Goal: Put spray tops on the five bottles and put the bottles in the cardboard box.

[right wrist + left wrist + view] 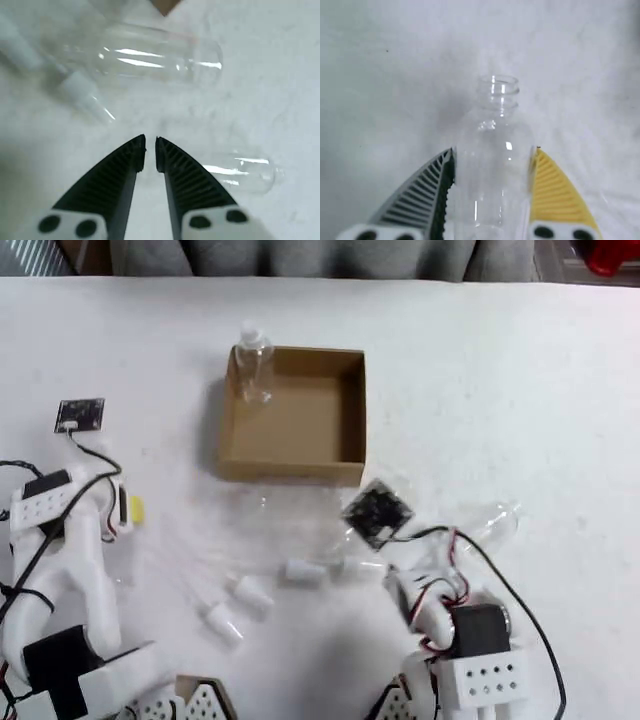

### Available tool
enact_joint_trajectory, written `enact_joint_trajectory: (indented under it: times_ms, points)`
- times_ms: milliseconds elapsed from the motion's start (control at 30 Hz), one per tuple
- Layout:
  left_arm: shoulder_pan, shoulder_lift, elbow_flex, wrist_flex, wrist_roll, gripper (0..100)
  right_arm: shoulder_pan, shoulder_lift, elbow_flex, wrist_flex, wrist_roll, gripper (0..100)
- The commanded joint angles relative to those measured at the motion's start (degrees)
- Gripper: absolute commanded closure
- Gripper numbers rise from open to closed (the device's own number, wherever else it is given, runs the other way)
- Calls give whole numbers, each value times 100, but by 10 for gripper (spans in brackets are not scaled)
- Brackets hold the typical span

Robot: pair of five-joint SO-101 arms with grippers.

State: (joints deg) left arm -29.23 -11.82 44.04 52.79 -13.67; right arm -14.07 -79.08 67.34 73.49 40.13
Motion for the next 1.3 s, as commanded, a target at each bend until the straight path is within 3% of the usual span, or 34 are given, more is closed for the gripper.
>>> enact_joint_trajectory:
  times_ms: [0, 233, 400, 700, 800, 967, 1267]
  points:
    - [-66, -374, -26, -202, 88, 972, -1077, 13, -677, 127, -281, 981]
    - [-66, -365, -26, -220, 97, 972, -3451, 127, -510, -312, -1002, 981]
    - [-66, -338, -26, -334, 97, 972, -4532, 1165, -211, -1332, -1688, 981]
    - [-66, -338, -9, -334, 97, 972, -5165, 3002, -185, -3240, -2602, 979]
    - [-66, -338, -9, -334, 79, 972, -5341, 3600, -185, -3662, -2822, 938]
    - [-66, -338, -9, -334, 62, 972, -5411, 4453, -237, -4075, -3393, 828]
    - [-66, -338, -9, -334, 62, 972, -5991, 4875, -492, -4136, -3446, 861]
